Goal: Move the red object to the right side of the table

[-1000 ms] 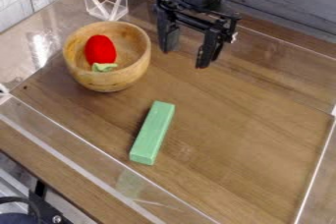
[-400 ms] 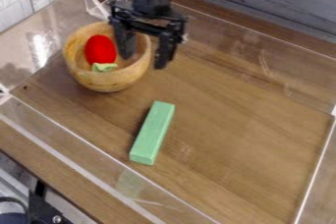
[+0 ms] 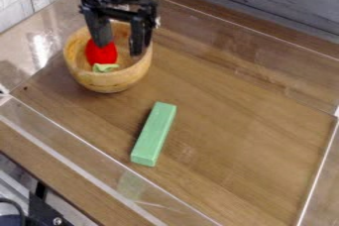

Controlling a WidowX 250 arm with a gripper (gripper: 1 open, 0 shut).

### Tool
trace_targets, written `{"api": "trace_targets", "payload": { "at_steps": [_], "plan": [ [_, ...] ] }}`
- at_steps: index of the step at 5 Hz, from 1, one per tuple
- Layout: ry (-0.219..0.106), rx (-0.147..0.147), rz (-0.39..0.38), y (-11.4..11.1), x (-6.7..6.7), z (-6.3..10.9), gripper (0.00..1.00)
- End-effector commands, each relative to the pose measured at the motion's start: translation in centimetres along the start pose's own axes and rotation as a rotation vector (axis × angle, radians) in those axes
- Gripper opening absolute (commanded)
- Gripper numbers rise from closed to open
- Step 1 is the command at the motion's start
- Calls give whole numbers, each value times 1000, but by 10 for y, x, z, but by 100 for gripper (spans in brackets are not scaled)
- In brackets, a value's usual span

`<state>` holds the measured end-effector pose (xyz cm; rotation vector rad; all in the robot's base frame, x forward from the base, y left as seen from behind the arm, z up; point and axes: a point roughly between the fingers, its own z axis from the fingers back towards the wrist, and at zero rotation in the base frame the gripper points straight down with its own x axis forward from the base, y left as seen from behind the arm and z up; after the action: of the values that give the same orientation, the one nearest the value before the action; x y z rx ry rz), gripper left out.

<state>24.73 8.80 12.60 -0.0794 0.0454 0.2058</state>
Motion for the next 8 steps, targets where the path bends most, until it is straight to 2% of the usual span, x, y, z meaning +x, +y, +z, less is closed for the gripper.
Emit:
{"api": "trace_targets", "payload": {
  "at_steps": [1, 2, 4, 6, 8],
  "plan": [
    [-57, -10, 48, 3, -2, 5, 100],
    [-75, -33, 104, 7, -2, -4, 100],
    [-125, -54, 182, 27, 10, -4, 100],
    [-144, -41, 198, 25, 20, -6, 100],
    [-158, -27, 227, 35, 24, 1, 100]
  ]
}}
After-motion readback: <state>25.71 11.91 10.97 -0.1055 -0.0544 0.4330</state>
